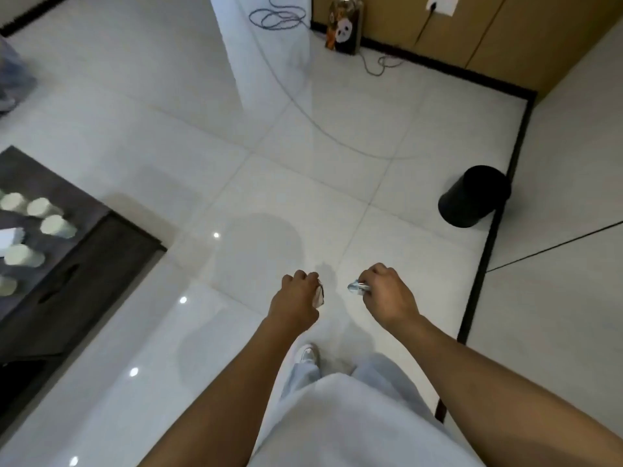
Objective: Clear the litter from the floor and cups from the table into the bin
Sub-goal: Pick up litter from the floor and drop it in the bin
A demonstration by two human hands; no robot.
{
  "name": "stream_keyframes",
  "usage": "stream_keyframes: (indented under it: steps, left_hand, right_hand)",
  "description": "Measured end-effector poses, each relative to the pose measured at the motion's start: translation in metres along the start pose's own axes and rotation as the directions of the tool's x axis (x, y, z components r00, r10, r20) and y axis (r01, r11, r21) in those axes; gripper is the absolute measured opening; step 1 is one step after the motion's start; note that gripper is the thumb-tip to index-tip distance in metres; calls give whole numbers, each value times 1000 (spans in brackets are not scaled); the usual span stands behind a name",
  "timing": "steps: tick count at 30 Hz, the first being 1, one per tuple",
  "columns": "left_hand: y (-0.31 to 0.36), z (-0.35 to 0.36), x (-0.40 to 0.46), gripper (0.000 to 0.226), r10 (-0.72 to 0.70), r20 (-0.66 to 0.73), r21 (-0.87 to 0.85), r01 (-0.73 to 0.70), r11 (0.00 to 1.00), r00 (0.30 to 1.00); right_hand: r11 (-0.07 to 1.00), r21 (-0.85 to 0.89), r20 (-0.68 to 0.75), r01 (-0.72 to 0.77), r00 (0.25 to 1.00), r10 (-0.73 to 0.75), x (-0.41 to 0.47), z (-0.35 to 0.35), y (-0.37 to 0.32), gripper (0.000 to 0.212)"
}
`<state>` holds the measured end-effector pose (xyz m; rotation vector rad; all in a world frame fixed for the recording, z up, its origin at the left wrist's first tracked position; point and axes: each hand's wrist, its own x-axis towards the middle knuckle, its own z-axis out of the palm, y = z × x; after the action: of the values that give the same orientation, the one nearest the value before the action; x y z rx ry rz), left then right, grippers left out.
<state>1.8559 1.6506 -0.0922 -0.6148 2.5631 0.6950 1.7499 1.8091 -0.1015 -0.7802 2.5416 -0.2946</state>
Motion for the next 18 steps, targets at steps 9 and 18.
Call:
stream_keyframes:
  steps: [9, 18]
  left_hand:
    - [91, -23, 111, 51, 206, 139, 118, -222, 968, 969]
    - [247, -28, 253, 54, 265, 212, 183, -305, 935, 941]
  right_hand:
    - [983, -13, -22, -182, 983, 181, 44, -39, 80, 34]
    - [966, 35, -74, -256, 963, 258, 131, -117, 226, 34]
